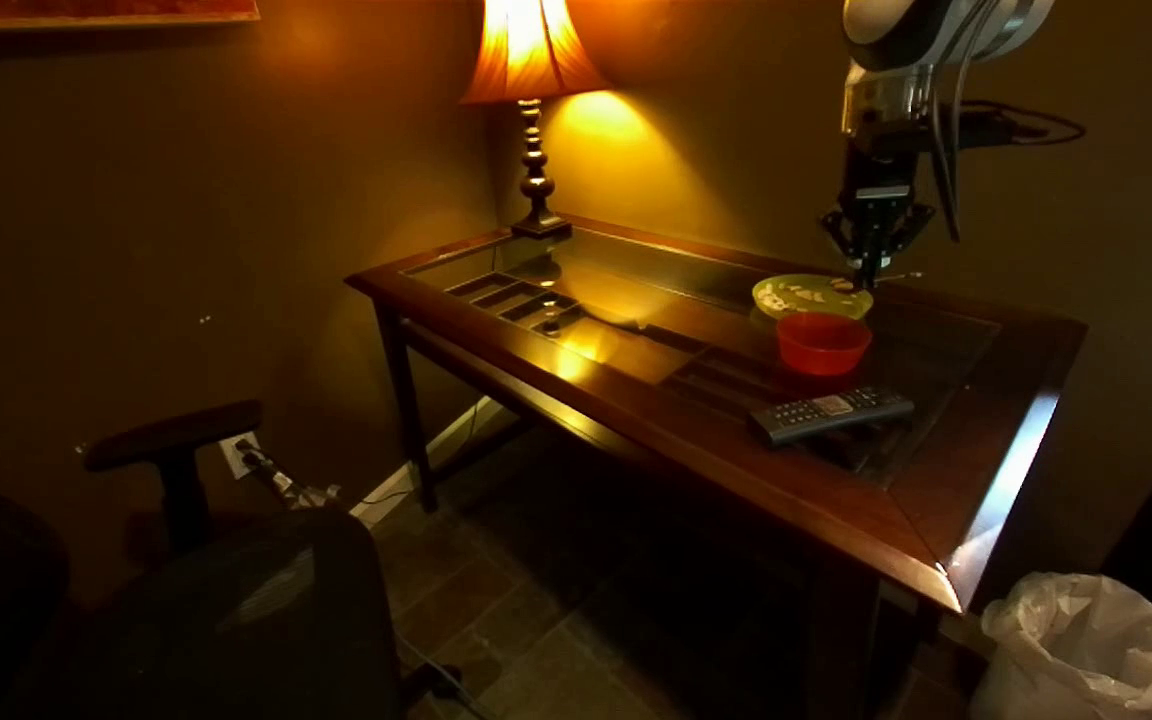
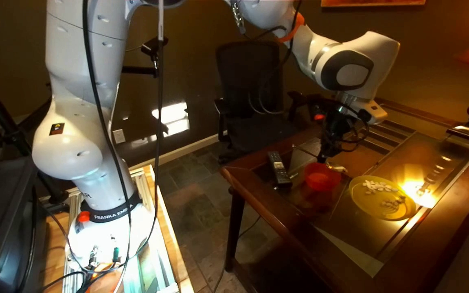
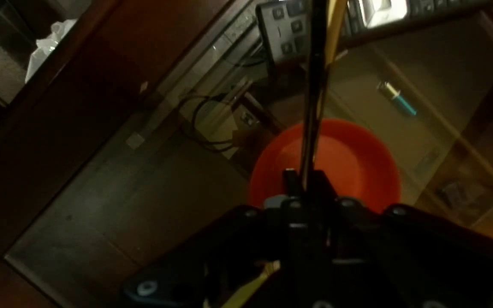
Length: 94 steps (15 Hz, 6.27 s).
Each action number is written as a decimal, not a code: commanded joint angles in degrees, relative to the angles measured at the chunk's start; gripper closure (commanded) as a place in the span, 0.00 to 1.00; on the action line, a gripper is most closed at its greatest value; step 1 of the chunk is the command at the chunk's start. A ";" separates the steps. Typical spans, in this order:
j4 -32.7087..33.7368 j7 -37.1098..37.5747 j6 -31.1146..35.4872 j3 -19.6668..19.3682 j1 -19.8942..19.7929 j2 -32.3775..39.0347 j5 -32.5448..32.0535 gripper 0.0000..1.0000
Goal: Transfer a spoonful of contents from the plate to the pink bowl
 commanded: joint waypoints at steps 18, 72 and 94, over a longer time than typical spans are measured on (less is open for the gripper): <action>6.14 -25.11 -24.15 3.81 -8.26 0.57 16.35 0.98; 10.00 7.70 31.48 -9.62 12.46 20.49 -2.52 0.98; 2.20 2.12 21.15 -8.07 10.39 4.14 -8.19 0.10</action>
